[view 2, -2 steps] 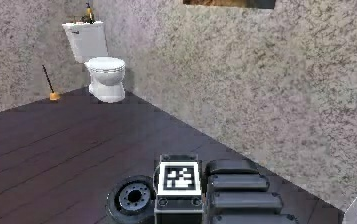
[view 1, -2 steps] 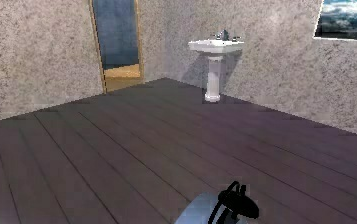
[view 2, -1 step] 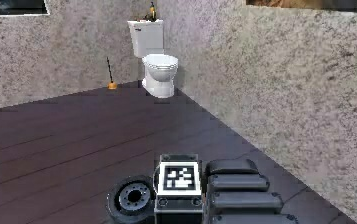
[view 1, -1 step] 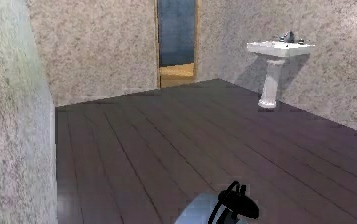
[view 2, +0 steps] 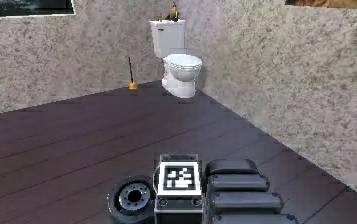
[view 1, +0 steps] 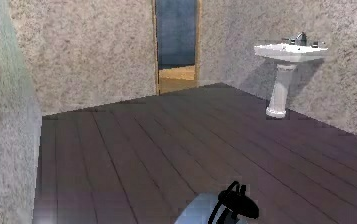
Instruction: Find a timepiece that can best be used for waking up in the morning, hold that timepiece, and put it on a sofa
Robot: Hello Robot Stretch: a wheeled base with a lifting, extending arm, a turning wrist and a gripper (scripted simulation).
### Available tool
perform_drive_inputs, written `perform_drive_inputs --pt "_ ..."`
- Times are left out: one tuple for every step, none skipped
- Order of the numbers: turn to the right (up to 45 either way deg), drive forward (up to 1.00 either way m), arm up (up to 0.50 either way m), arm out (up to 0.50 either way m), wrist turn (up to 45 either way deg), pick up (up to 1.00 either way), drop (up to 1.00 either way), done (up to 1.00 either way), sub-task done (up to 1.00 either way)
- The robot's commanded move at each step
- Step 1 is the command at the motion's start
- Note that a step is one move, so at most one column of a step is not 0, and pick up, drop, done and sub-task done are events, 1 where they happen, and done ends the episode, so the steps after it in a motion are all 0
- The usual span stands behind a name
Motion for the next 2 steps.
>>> perform_drive_inputs --pt "0.0 1.00 0.00 0.00 0.0 0.00 0.00 0.00 0.00" --pt "0.0 1.00 0.00 0.00 0.0 0.00 0.00 0.00 0.00"
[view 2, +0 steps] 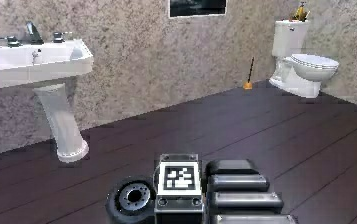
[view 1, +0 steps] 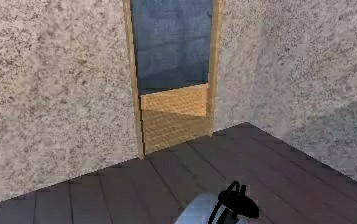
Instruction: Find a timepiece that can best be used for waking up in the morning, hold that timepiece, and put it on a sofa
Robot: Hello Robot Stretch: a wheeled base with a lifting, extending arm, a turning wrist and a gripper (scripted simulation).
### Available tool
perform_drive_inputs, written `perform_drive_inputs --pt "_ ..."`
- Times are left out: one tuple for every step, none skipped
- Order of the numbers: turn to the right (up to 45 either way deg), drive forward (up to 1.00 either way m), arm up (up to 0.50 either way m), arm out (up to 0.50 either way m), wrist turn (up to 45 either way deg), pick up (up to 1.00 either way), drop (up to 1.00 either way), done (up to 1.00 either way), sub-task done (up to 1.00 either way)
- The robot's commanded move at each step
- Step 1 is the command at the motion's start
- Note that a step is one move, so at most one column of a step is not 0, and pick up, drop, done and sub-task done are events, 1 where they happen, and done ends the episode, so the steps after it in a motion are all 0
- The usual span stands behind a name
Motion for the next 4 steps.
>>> perform_drive_inputs --pt "0.0 1.00 0.00 0.00 0.0 0.00 0.00 0.00 0.00" --pt "0.0 1.00 0.00 0.00 0.0 0.00 0.00 0.00 0.00" --pt "12.0 0.00 0.00 0.00 0.0 0.00 0.00 0.00 0.00" --pt "0.0 0.15 0.00 0.00 0.0 0.00 0.00 0.00 0.00"
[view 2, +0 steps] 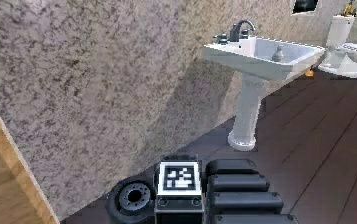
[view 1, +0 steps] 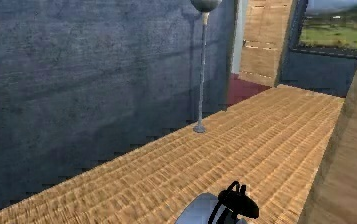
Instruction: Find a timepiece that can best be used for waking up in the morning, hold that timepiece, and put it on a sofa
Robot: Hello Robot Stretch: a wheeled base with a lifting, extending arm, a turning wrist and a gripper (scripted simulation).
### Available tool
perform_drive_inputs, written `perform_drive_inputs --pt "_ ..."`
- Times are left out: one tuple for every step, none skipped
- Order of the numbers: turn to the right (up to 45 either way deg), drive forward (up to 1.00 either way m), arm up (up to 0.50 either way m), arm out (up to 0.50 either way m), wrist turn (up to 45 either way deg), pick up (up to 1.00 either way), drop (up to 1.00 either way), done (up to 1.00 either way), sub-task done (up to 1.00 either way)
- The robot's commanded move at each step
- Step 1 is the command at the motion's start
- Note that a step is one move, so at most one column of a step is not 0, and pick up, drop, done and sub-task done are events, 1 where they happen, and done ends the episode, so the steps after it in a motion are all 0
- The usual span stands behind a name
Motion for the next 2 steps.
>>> perform_drive_inputs --pt "-33.0 0.00 0.00 0.00 0.0 0.00 0.00 0.00 0.00" --pt "0.0 0.15 0.00 0.00 0.0 0.00 0.00 0.00 0.00"
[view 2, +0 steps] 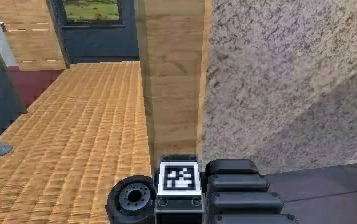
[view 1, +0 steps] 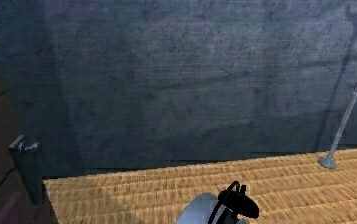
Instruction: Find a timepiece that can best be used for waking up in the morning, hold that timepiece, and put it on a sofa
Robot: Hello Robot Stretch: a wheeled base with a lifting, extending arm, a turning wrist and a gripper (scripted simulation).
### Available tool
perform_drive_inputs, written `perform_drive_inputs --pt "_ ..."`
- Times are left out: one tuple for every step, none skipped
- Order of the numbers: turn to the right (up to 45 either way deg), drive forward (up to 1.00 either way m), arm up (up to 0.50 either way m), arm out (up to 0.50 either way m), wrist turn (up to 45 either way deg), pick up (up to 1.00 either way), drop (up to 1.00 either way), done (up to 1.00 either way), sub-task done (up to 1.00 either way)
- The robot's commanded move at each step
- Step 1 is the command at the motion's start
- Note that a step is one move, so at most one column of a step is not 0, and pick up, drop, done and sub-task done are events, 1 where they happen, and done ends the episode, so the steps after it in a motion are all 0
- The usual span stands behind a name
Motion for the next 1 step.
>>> perform_drive_inputs --pt "-6.0 0.00 0.00 0.00 0.0 0.00 0.00 0.00 0.00"
